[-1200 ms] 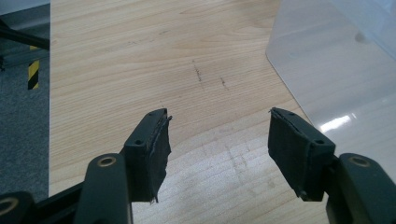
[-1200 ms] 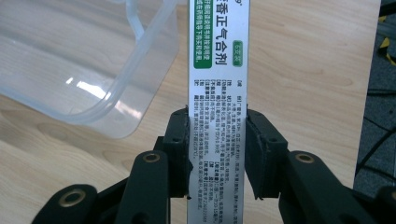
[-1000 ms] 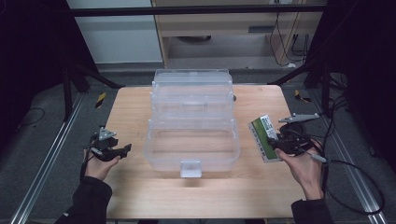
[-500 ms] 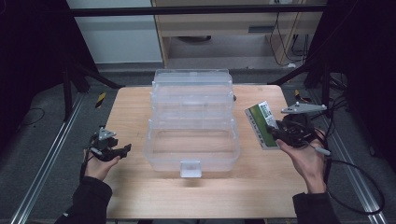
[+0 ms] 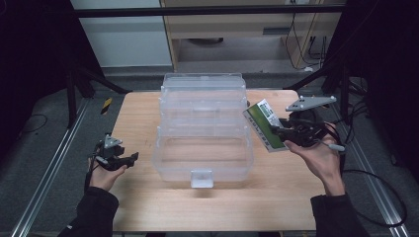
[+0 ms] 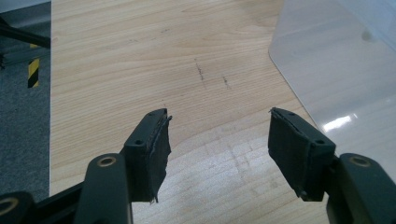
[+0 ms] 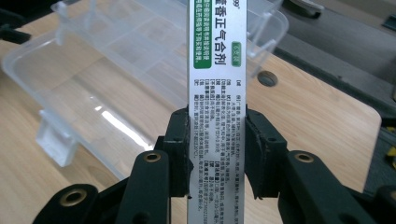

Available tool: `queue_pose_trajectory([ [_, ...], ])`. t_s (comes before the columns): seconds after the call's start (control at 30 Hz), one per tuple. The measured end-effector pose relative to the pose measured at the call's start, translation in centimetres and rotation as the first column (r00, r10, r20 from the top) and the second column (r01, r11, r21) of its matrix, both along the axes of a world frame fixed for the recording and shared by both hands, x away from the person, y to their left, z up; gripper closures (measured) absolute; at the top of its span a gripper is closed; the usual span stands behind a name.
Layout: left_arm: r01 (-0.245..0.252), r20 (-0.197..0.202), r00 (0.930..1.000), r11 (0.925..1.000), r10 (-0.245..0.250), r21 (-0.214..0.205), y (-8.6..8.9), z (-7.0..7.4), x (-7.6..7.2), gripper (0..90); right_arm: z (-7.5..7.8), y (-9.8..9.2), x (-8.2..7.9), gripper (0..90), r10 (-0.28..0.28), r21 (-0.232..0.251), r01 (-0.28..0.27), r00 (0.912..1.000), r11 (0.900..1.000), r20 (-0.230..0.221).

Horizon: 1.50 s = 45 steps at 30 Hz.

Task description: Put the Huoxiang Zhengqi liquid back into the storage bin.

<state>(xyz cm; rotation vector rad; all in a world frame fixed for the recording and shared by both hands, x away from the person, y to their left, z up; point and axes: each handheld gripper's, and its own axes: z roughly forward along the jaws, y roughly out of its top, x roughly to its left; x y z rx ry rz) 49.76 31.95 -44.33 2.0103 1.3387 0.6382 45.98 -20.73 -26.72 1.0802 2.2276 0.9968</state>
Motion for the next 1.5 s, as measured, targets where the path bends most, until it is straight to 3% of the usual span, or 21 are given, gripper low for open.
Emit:
queue_pose_trajectory([
  [0.2, -0.002, 0.003, 1.0, 1.0, 0.002, 0.001, 0.1, 0.0, 0.0, 38.1, 0.7, 1.1, 0.7, 65.2, 0.113, -0.039, -0.112, 0.9934, 0.9929, 0.019],
  [0.33, -0.007, 0.003, 1.0, 1.0, 0.007, 0.001, 0.3, -0.1, 0.1, 38.1, 1.0, 1.6, 1.3, 65.1, 0.177, -0.029, -0.177, 0.9841, 0.9838, 0.009],
  [0.47, -0.007, 0.003, 1.0, 1.0, 0.007, 0.003, 0.3, -0.1, 0.1, 38.0, 1.1, 2.2, 1.8, 65.0, 0.235, -0.04, -0.235, 0.9719, 0.9712, 0.002],
  [0.67, -0.007, 0.004, 1.0, 1.0, 0.007, 0.003, 0.3, 0.0, 0.0, 38.0, 1.2, 3.3, 2.5, 65.0, 0.326, -0.06, -0.326, 0.9453, 0.9434, -0.022],
  [0.97, -0.006, 0.003, 1.0, 1.0, 0.006, 0.004, 0.4, 0.0, 0.1, 38.0, 0.7, 5.2, 3.8, 64.8, 0.435, -0.116, -0.44, 0.8982, 0.8908, -0.061],
  [1.33, -0.008, 0.0, 1.0, 0.9999, 0.008, 0.006, 0.5, -0.1, 0.1, 38.1, -0.9, 7.3, 5.1, 64.6, 0.542, -0.189, -0.56, 0.8284, 0.8067, -0.142],
  [1.5, -0.006, 0.0, 1.0, 1.0, 0.006, 0.006, 0.4, -0.1, 0.1, 38.0, -1.4, 8.3, 5.3, 64.6, 0.573, -0.221, -0.598, 0.8013, 0.7702, -0.173],
])
